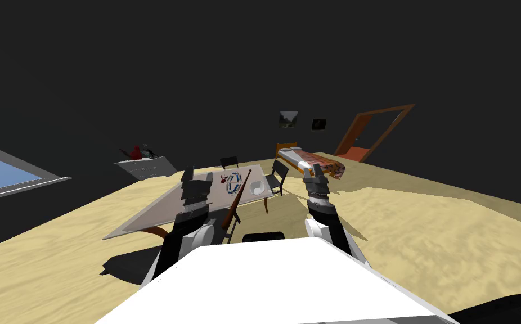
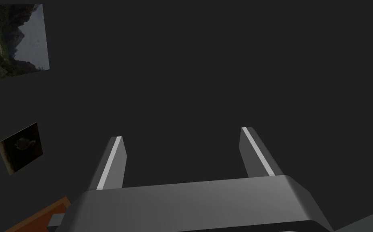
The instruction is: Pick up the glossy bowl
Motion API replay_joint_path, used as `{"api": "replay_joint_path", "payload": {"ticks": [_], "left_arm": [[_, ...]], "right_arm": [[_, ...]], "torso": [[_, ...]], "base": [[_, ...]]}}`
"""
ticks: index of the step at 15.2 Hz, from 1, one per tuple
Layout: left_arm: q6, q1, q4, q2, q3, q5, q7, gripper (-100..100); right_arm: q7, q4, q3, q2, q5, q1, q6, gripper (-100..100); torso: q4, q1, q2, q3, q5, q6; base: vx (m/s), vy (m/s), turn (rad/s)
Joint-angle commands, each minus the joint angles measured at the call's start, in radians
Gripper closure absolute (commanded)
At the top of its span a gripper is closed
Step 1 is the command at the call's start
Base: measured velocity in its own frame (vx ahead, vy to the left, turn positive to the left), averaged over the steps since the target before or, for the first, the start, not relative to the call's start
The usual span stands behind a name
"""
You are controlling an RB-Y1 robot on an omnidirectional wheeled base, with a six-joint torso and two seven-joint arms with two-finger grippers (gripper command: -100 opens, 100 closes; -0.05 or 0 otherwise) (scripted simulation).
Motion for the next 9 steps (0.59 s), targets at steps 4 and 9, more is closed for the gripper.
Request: {"api": "replay_joint_path", "payload": {"ticks": [4,9], "left_arm": [[0.034,-0.011,0.027,0.082,0.004,0.003,0.000,-100],[0.117,-0.037,0.094,0.160,0.016,0.009,0.001,-100]], "right_arm": [[0.000,0.000,0.000,0.000,0.000,0.000,0.000,0],[0.000,0.000,0.000,0.000,0.000,0.000,0.000,0]], "torso": [[0.000,-0.001,-0.002,-0.001,0.000,0.000],[-0.001,-0.005,-0.003,-0.002,-0.001,0.000]], "base": [[0.019,-0.022,-0.005],[0.038,-0.058,-0.008]]}}
